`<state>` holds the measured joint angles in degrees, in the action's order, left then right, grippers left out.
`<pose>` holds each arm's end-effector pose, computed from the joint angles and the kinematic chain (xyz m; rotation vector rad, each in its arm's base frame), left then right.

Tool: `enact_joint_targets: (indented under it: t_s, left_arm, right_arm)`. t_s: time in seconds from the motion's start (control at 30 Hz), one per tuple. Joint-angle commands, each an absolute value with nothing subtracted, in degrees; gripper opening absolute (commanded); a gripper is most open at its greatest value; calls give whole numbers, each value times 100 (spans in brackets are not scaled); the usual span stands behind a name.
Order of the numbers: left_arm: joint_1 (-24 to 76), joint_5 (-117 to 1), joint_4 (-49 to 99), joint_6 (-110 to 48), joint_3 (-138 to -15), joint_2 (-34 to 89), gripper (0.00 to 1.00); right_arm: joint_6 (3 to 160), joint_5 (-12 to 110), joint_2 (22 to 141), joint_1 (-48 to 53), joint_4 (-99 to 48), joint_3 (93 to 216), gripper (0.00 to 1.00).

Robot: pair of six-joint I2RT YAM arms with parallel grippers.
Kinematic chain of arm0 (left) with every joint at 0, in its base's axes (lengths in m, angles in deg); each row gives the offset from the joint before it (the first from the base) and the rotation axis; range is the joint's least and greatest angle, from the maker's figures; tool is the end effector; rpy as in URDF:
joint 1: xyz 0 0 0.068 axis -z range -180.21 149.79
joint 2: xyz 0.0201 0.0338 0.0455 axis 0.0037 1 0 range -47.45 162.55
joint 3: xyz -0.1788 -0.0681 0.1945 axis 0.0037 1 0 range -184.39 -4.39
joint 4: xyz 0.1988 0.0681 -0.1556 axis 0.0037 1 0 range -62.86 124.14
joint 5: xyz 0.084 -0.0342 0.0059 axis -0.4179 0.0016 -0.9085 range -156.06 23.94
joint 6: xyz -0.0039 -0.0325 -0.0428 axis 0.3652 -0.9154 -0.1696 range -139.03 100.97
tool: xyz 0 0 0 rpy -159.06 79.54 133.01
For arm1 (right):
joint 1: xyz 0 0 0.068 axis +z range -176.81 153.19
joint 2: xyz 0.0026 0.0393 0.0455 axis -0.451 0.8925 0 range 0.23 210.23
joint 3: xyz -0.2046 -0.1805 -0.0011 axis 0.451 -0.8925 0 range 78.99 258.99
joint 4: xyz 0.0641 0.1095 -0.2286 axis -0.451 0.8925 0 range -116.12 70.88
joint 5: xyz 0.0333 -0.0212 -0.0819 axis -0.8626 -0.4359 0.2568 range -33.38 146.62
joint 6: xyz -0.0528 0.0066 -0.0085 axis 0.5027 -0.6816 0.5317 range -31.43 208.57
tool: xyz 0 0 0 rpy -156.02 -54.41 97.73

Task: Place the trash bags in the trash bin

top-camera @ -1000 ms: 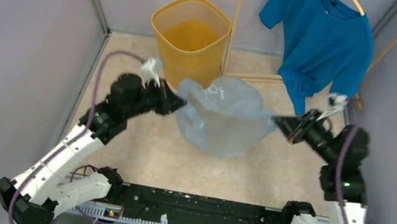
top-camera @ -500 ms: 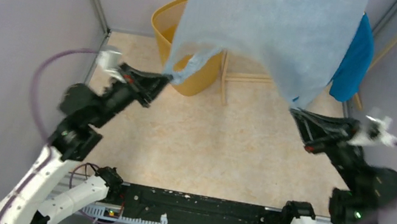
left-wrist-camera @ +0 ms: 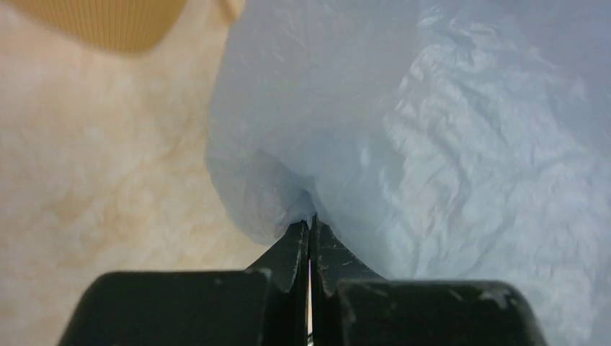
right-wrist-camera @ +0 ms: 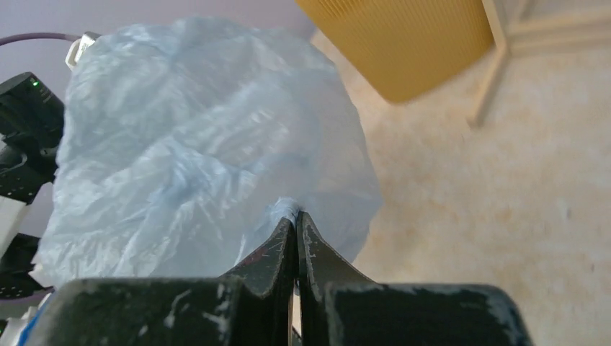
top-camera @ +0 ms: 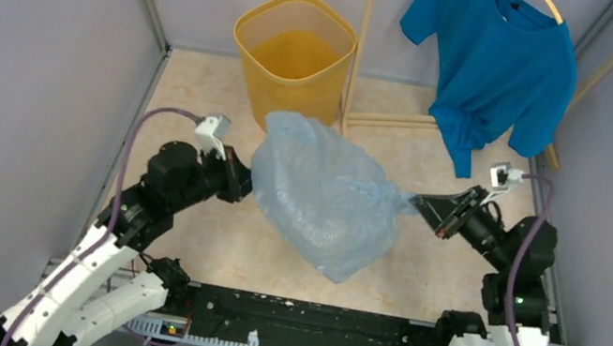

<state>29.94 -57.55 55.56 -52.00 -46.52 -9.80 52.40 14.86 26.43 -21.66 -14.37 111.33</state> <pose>0.1274 -0.0800 0.3095 0.0496 2.0873 -0.8420 0.1177 0.0344 0.3061 -0.1105 1.7724 1.1360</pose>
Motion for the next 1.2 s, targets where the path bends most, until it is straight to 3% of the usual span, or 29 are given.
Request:
enact_joint_targets:
  t_s: [0.0,0.23,0.37,0.43,0.57,0.73,0.97,1.17]
  left_arm:
    - [2997,-5675,5513,-4776,-6214,-977,0]
    - [2996,-6107,5810,-4569,-6749,-1066,0]
    - [3000,-6169,5880,-5237,-5489,-1001,0]
    - [3000,-5618,5965,-5433,-4900,-585,0]
    - [3011,-5215,6606,-5304,-4896,-162,0]
    - [3006,-4459,6459,-4522,-5612,-715,0]
    - [3011,-4209,6384,-3707,-8378,-448,0]
    - [3010,-3442,4979,-4425,-8048,-97,0]
  right_arm:
    - [5274,1266,3020,-2130,-1995,12341,0]
    - [5334,1467,3311,-2129,-1770,12928,0]
    - [5282,1871,3659,-2127,-1201,11963,0]
    - [5301,1236,4239,-2109,-1163,11146,0]
    - [5930,1348,4151,-1450,-422,10881,0]
    - [6029,1007,3538,-1003,-153,11838,0]
    - [5982,1184,3910,-1001,-351,14015,0]
    - [4999,861,4238,-987,-2053,13655,0]
